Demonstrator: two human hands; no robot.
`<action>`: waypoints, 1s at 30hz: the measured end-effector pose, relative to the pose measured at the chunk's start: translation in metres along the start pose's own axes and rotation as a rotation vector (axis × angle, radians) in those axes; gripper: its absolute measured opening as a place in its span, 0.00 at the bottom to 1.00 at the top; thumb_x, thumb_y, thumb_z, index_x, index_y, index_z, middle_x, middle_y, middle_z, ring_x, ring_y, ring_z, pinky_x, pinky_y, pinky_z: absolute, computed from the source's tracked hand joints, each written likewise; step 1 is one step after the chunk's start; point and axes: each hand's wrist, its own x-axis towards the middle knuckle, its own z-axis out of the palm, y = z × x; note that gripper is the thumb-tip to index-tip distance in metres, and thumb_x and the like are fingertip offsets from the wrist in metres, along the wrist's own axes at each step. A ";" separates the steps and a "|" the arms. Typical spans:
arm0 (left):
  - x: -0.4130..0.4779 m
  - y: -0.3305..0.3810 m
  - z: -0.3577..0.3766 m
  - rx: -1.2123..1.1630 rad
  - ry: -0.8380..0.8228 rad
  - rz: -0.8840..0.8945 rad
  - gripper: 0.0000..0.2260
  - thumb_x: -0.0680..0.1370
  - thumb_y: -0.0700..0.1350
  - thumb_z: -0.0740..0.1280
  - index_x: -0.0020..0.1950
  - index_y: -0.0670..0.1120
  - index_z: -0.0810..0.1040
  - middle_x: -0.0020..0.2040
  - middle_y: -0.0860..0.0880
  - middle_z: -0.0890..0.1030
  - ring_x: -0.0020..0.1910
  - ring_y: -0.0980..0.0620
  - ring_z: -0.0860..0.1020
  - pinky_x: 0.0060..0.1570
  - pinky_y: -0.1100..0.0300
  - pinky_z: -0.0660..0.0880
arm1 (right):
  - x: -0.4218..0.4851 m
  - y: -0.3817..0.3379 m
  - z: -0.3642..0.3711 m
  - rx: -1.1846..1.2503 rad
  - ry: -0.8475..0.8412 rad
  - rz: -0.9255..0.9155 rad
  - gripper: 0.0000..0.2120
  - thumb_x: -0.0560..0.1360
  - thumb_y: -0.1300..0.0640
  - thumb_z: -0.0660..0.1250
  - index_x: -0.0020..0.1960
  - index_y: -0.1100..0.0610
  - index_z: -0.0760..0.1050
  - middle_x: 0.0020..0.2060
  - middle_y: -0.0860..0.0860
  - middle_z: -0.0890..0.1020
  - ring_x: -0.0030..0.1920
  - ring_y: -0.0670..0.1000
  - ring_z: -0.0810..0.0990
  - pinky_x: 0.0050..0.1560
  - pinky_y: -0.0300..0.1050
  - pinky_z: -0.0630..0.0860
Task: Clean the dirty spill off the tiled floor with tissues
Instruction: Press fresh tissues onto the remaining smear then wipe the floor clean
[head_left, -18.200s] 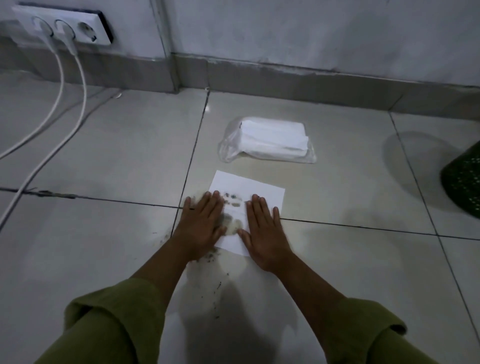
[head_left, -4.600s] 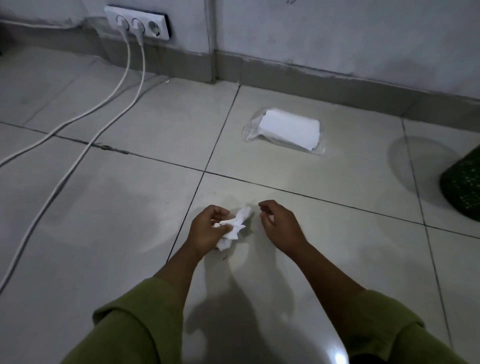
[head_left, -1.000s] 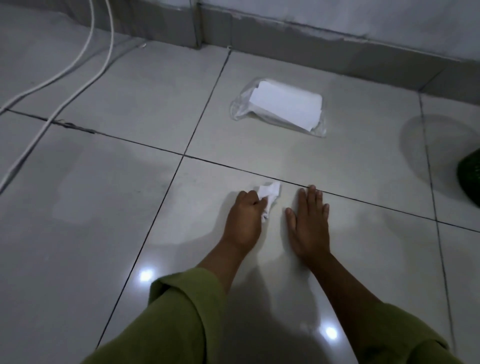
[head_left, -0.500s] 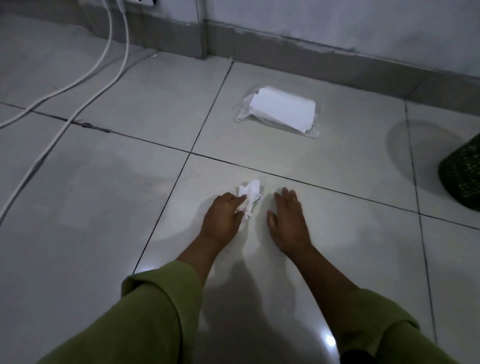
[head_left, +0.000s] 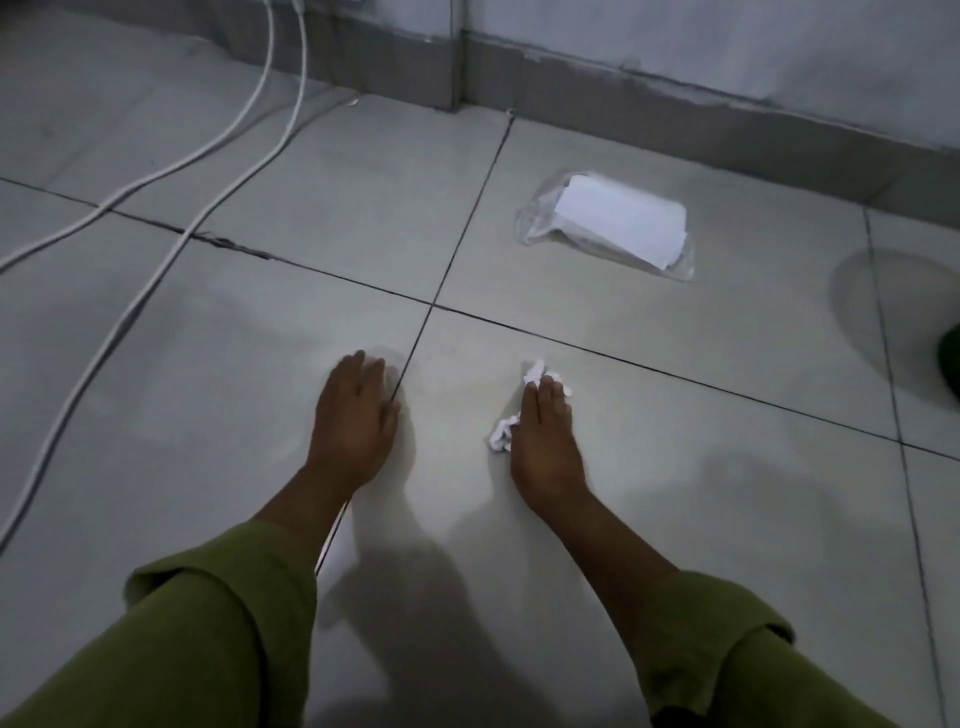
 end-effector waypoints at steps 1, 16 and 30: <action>0.003 -0.007 -0.001 0.001 0.008 -0.017 0.27 0.75 0.50 0.54 0.69 0.35 0.66 0.70 0.32 0.65 0.70 0.34 0.62 0.70 0.43 0.59 | 0.006 -0.004 0.003 0.016 0.009 -0.004 0.30 0.69 0.60 0.45 0.66 0.75 0.64 0.65 0.72 0.67 0.66 0.71 0.65 0.65 0.64 0.57; 0.002 -0.087 -0.003 -0.059 0.032 0.024 0.27 0.77 0.53 0.50 0.74 0.42 0.59 0.76 0.44 0.59 0.75 0.48 0.54 0.72 0.52 0.47 | 0.099 -0.133 0.012 -0.149 -0.229 -0.357 0.34 0.76 0.65 0.56 0.74 0.66 0.39 0.75 0.63 0.42 0.75 0.60 0.40 0.75 0.54 0.41; -0.009 -0.075 -0.006 -0.122 -0.005 0.041 0.28 0.75 0.50 0.48 0.73 0.39 0.60 0.75 0.42 0.60 0.75 0.44 0.54 0.72 0.48 0.50 | 0.022 -0.081 0.015 -0.138 -0.262 -0.652 0.34 0.71 0.56 0.33 0.73 0.64 0.54 0.74 0.61 0.55 0.75 0.61 0.52 0.72 0.51 0.45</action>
